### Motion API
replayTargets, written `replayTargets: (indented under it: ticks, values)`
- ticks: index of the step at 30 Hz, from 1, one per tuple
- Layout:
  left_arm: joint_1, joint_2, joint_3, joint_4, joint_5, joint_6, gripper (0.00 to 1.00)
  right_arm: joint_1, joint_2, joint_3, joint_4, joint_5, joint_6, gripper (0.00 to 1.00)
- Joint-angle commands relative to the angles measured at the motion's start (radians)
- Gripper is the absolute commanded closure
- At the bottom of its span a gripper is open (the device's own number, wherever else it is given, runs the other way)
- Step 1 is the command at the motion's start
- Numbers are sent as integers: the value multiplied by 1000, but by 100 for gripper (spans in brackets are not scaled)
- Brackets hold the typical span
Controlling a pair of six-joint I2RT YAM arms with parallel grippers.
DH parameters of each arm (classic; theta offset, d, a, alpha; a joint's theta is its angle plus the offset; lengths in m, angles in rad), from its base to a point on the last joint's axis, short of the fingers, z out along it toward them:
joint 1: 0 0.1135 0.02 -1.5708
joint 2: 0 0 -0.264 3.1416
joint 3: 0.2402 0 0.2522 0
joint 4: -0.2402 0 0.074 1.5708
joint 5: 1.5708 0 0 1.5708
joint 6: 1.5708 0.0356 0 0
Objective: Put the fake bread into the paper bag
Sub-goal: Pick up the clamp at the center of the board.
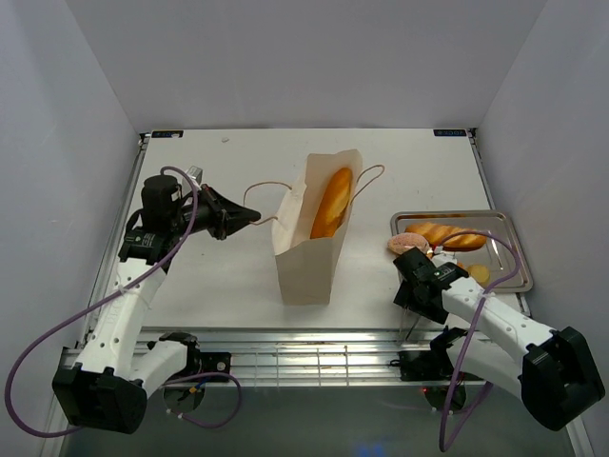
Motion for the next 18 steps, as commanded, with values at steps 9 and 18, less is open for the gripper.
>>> replayTargets:
  ticks: [9,18]
  values:
    - [-12,-97,-110,101,-54,87,100,154,92,-84,207,143,146,36]
    - [-17,-155,-156,190,-41,52,100,331,197,-50,109,179,346,55]
